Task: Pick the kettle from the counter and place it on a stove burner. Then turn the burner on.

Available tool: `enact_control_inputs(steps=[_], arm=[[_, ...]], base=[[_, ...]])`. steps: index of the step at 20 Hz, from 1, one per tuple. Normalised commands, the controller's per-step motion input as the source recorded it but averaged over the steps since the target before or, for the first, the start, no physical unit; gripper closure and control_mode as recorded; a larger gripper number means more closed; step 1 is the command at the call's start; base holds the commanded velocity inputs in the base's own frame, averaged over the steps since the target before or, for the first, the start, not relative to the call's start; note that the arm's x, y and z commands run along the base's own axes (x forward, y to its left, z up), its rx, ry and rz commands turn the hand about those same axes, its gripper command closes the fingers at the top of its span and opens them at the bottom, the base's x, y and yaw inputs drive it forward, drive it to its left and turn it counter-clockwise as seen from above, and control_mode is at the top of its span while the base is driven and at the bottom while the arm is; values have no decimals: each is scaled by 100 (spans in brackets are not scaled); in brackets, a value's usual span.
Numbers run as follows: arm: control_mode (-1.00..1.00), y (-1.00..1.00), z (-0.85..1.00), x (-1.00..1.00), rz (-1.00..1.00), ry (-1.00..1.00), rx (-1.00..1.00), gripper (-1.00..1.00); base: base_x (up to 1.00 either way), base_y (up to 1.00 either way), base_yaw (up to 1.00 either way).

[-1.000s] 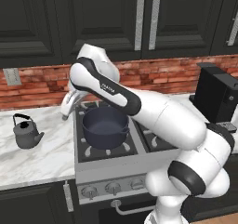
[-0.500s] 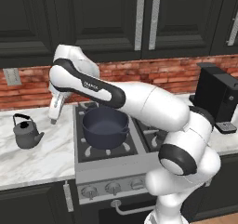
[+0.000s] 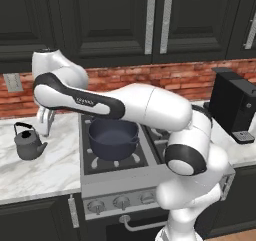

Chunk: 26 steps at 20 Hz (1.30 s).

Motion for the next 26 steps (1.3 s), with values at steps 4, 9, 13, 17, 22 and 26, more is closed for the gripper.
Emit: enact_control_inputs(steps=[4, 9, 13, 17, 22, 26], arm=[[-100, 1, 0, 0, -1, -1, 0, -100], [-100, 0, 0, 7, 0, 0, 0, -100], [-100, 3, -6, 23, -5, 0, 0, -100], [-100, 4, -12, 29, -7, 0, 0, -100], [-100, 10, -20, 25, -5, 0, 0, -100], [-100, 15, -23, 18, -3, 0, 0, -100]], base=[[0, 0, 0], [0, 0, 0], [0, 0, 0], [0, 0, 0], [0, 0, 0], [0, 0, 0]])
